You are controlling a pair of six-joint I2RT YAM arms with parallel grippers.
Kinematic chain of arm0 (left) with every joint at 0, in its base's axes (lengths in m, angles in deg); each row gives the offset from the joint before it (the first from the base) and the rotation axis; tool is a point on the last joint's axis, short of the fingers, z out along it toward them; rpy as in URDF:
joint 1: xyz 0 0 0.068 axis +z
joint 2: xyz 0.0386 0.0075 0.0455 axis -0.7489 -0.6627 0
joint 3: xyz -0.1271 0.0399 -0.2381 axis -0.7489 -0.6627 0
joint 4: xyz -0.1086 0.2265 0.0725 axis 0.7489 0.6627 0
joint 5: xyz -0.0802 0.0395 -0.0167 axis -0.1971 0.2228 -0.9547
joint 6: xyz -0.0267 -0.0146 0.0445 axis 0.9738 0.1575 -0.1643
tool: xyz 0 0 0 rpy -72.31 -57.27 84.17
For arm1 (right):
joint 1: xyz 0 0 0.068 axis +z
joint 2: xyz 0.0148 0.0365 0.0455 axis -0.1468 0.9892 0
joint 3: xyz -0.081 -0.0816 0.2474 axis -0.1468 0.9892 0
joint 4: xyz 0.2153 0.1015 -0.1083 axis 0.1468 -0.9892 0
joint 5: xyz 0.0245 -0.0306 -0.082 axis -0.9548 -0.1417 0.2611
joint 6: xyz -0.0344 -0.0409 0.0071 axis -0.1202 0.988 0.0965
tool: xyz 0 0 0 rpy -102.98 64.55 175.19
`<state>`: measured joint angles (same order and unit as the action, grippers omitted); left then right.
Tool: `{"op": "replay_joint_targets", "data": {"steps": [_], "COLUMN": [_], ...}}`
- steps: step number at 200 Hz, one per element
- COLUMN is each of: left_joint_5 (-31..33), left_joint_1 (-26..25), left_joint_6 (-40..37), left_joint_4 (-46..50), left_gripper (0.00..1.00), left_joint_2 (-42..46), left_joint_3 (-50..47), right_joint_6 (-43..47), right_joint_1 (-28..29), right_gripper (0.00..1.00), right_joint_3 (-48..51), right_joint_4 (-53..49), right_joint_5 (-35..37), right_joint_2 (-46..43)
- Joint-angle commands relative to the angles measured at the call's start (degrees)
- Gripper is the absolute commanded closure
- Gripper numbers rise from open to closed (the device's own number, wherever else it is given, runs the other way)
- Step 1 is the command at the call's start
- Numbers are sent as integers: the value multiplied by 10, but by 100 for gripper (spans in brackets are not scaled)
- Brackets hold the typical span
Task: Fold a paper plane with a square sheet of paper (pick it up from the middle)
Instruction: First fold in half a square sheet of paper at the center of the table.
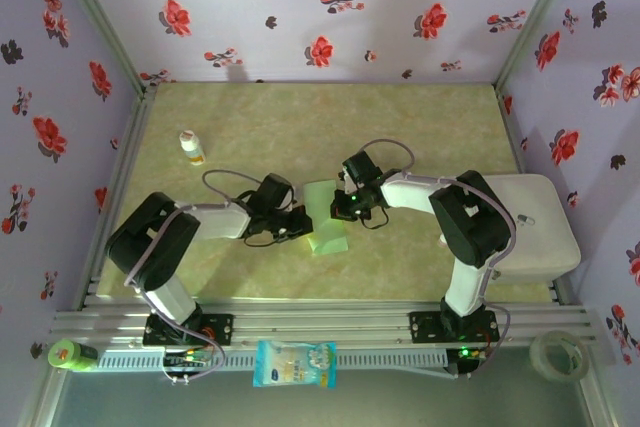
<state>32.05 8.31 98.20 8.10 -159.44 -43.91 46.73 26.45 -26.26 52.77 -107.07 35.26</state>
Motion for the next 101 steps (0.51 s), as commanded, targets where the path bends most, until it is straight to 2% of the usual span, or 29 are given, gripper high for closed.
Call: {"op": "replay_joint_targets", "data": {"steps": [1, 35, 101], "left_joint_5": [3, -17, 3], "left_joint_1": [-3, -21, -25], "left_joint_6": [11, 47, 33], "left_joint_4": [15, -36, -43], "left_gripper": [96, 96, 97], "left_joint_2": [34, 20, -2], "left_joint_3": [21, 9, -40], "right_joint_6": [-5, -6, -5], "right_joint_1": [0, 0, 0], "right_gripper": [100, 100, 100], "right_joint_3": [36, 35, 39], "right_joint_4": [-91, -90, -88], "right_joint_5": [97, 96, 96], "right_joint_2": [38, 39, 39]}}
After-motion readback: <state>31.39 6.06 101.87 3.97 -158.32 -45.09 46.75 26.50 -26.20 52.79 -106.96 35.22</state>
